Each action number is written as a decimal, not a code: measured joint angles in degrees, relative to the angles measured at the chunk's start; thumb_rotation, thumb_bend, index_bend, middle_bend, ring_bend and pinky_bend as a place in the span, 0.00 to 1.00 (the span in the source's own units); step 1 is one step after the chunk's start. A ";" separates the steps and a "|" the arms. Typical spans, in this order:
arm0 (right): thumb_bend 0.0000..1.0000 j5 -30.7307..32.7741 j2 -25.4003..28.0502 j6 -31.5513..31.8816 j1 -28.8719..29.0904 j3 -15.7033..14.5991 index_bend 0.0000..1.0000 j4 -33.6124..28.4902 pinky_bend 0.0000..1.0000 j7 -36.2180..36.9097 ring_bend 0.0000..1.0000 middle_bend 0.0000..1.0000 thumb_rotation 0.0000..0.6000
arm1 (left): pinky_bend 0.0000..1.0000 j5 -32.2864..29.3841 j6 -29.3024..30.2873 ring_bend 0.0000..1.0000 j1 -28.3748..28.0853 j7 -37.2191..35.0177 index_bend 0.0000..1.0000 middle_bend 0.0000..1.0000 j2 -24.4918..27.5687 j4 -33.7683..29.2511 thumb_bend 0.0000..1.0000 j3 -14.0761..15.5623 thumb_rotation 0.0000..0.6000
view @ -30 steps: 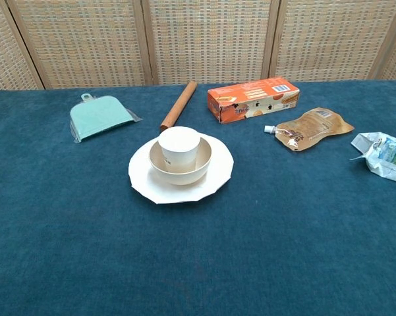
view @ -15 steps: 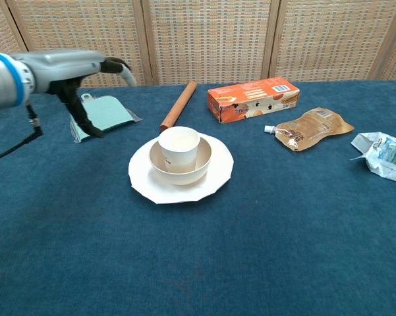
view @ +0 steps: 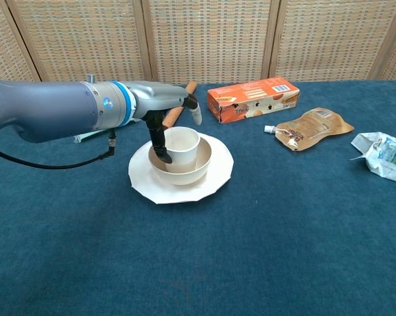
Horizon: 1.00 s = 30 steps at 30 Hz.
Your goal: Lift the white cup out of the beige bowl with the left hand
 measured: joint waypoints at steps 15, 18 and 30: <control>0.13 -0.67 0.11 1.12 -0.49 0.07 0.00 -0.52 0.00 -0.40 0.00 0.00 1.00 | 0.00 1.20 3.76 0.00 -1.39 -3.74 0.48 0.00 2.97 -4.20 0.35 2.34 1.00; 0.13 -0.89 0.16 1.43 -0.57 0.06 0.00 -0.71 0.00 -0.58 0.00 0.00 1.00 | 0.00 1.79 4.55 0.00 -1.12 -4.53 0.48 0.00 4.51 -5.68 0.35 2.32 1.00; 0.13 -1.89 0.29 1.90 -0.76 -0.33 0.00 -1.55 0.00 -1.41 0.00 0.00 1.00 | 0.00 5.84 10.20 0.00 3.68 -7.68 0.46 0.00 15.46 -12.91 0.35 4.17 1.00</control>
